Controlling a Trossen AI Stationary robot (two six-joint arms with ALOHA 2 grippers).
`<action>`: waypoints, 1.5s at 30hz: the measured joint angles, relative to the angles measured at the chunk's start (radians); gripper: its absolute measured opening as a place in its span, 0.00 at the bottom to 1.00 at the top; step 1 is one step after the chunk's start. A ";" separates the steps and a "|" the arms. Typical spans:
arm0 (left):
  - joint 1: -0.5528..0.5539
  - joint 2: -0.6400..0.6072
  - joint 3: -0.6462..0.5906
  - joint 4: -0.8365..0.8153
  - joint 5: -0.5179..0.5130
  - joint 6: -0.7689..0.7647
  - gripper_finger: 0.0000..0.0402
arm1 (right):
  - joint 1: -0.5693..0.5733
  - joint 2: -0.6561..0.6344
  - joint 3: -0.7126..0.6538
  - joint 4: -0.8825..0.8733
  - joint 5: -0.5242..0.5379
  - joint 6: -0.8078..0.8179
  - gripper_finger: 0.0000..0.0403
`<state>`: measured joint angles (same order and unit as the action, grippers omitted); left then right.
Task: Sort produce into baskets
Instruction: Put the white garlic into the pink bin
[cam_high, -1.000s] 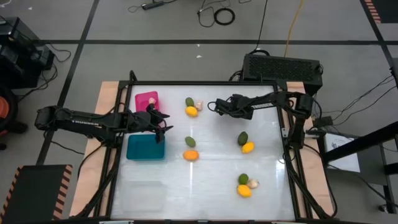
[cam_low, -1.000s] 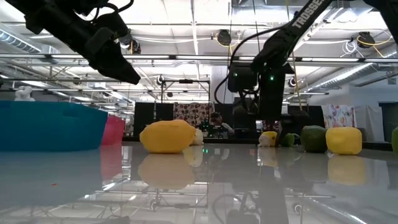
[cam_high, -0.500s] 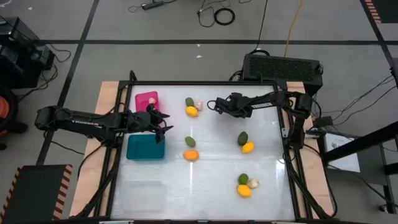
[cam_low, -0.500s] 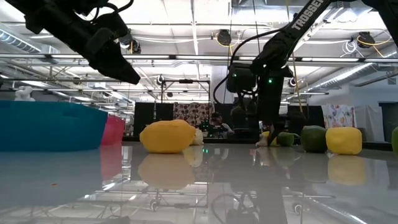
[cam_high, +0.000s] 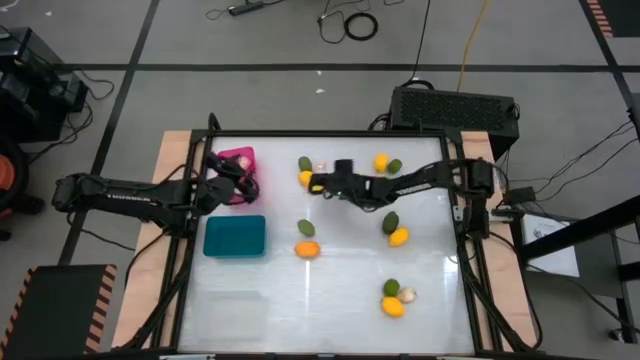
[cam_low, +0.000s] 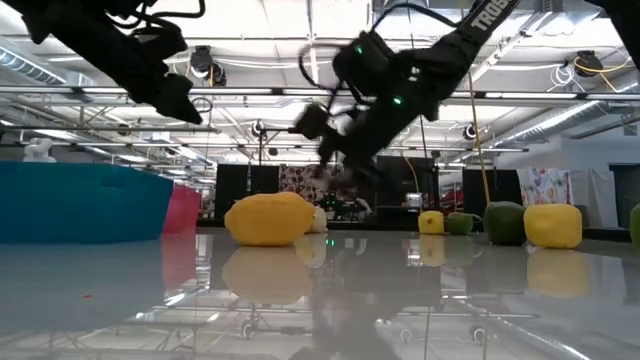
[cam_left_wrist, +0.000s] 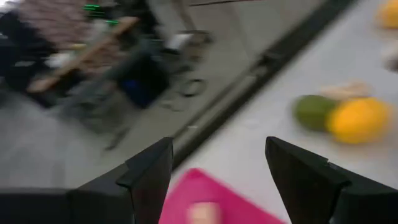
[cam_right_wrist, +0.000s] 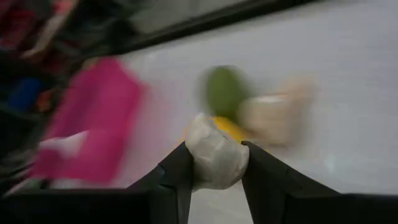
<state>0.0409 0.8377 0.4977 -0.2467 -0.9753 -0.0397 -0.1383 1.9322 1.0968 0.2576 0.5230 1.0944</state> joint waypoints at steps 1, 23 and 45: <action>0.006 -0.004 0.000 -0.014 -0.046 0.008 0.65 | 0.012 0.024 0.038 0.035 0.002 -0.036 0.27; 0.377 -0.034 0.001 -0.190 -0.248 -0.183 0.65 | 0.006 0.752 1.262 -0.329 -0.266 -0.478 0.29; 0.374 -0.033 0.000 -0.206 -0.017 -0.190 0.65 | -0.036 0.667 1.259 -0.529 -0.425 -0.424 0.57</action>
<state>0.4150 0.8047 0.4980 -0.4527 -0.9924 -0.2298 -0.1745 2.5993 2.3554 -0.2712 0.0980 0.6699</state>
